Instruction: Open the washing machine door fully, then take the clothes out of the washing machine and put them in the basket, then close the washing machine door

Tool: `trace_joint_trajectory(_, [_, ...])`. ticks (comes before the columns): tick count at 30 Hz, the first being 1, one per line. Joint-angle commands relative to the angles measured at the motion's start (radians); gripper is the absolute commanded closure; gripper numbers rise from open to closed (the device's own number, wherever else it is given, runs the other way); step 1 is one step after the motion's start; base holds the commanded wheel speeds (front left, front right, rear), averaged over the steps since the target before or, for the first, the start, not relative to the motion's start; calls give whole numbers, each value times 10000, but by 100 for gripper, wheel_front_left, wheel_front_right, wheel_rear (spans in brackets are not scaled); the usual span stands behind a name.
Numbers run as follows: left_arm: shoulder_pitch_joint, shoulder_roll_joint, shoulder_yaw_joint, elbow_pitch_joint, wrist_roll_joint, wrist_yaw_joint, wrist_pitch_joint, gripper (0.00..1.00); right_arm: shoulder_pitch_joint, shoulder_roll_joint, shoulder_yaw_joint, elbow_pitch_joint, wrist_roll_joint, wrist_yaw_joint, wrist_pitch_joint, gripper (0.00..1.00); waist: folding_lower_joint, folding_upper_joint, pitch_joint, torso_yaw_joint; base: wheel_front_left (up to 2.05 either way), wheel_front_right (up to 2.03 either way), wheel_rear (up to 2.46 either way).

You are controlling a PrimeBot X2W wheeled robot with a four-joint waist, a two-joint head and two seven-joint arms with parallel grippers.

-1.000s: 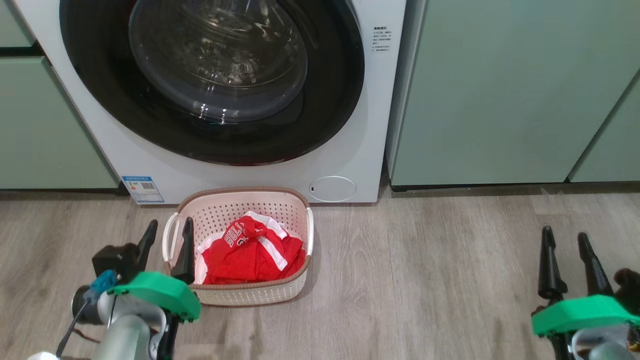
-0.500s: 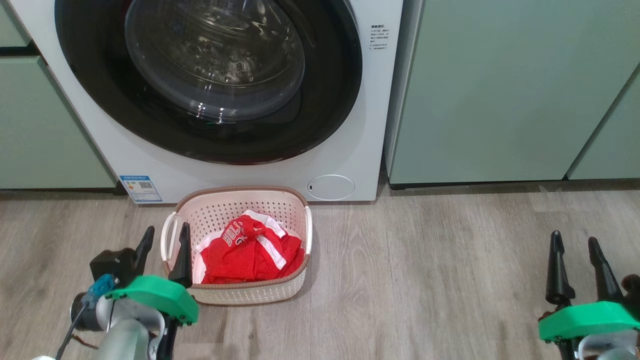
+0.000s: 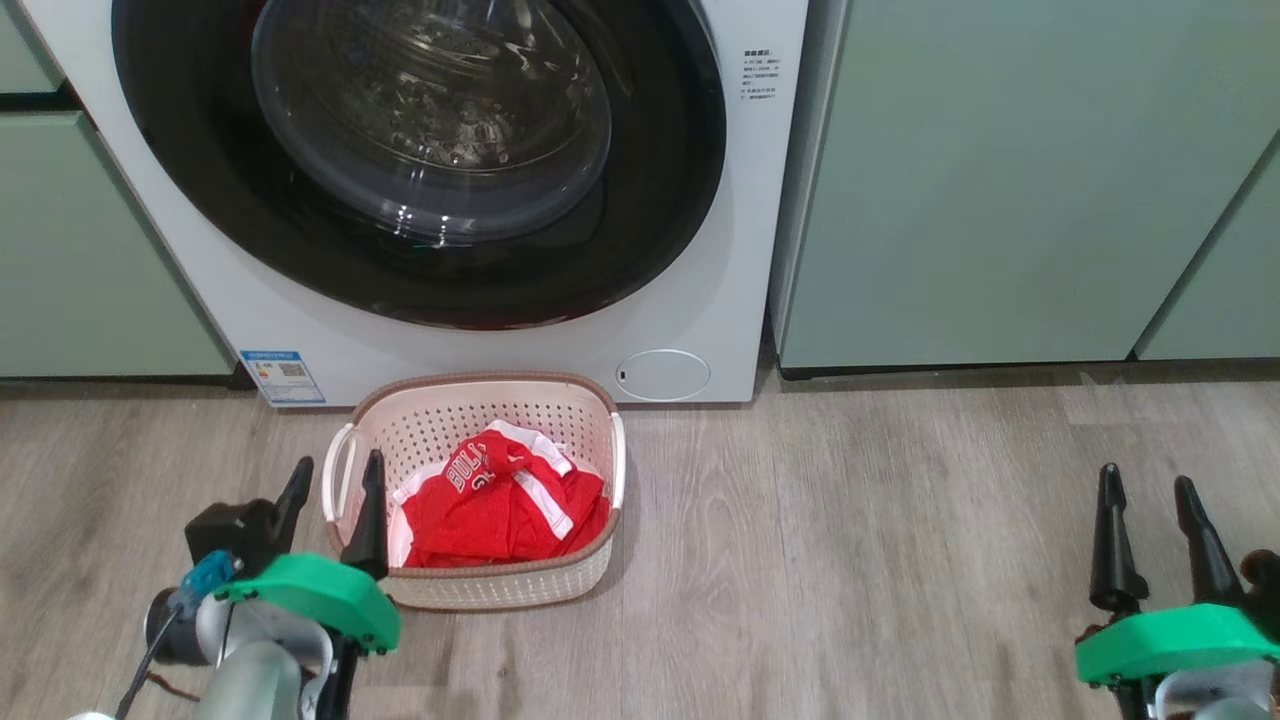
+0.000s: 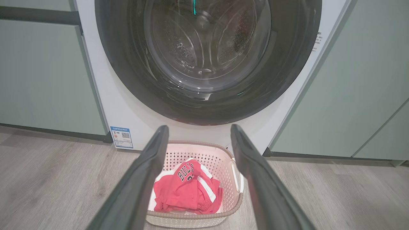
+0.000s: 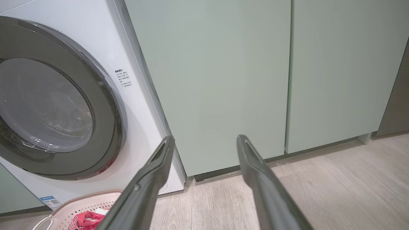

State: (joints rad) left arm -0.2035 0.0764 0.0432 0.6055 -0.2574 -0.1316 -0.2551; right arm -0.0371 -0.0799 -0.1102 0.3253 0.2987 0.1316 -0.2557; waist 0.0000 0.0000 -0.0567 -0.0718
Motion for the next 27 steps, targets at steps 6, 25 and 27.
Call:
trace_joint_trajectory(6, [-344, 186, 243, -207, -120, 10, -67, 0, -231, -1, 231, -239, -61, -9, -61, 0, 0, 0, -27, -4, 0, 0, 0])
trace_joint_trajectory(25, [699, -183, -161, 675, -545, 0, 168, 100, 250, 210, 19, 931, 419, 0, 151, 100, 0, 0, 10, 24, 0, 0, 0])
trace_joint_trajectory(27, [705, -184, -147, 603, -761, 0, 227, 100, 236, 211, 18, 901, 629, 0, 209, 100, 0, 0, 20, 36, 0, 0, 0])
